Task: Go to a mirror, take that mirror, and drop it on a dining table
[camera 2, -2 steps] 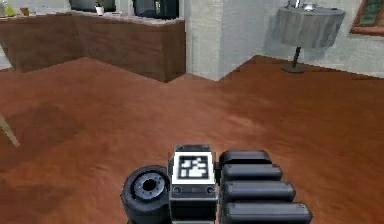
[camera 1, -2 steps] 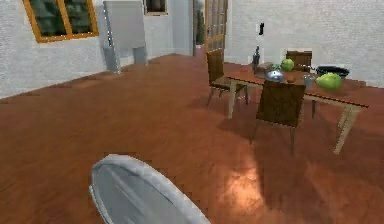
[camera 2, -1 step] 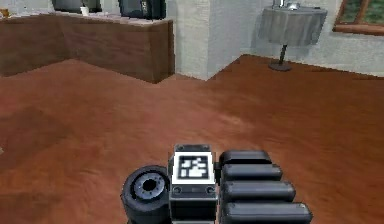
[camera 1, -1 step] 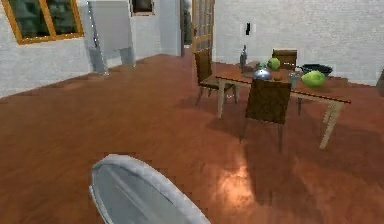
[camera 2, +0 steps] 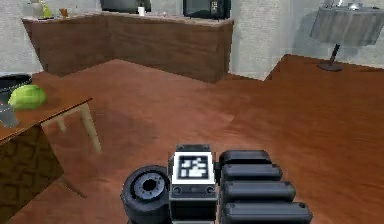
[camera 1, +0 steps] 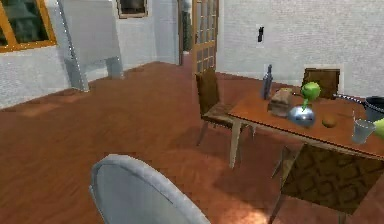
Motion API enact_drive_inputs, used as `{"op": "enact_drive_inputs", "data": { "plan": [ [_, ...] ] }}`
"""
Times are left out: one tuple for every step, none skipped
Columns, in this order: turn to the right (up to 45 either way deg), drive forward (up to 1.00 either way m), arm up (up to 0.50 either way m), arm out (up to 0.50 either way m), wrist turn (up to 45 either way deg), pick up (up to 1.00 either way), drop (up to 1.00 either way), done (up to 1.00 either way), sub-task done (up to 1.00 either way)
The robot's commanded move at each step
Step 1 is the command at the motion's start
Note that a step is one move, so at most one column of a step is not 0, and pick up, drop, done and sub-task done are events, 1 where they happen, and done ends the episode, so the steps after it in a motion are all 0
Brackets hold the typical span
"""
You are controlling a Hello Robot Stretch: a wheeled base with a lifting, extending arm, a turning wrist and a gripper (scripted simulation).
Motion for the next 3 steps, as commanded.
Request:
{"op": "enact_drive_inputs", "data": {
  "plan": [
    [0.0, 1.0, 0.0, 0.0, 0.0, 0.0, 0.0, 0.0, 0.0],
    [24.0, 0.0, 0.0, 0.0, 0.0, 0.0, 0.0, 0.0, 0.0],
    [0.0, 0.05, 0.0, 0.0, 0.0, 0.0, 0.0, 0.0, 0.0]
  ]
}}
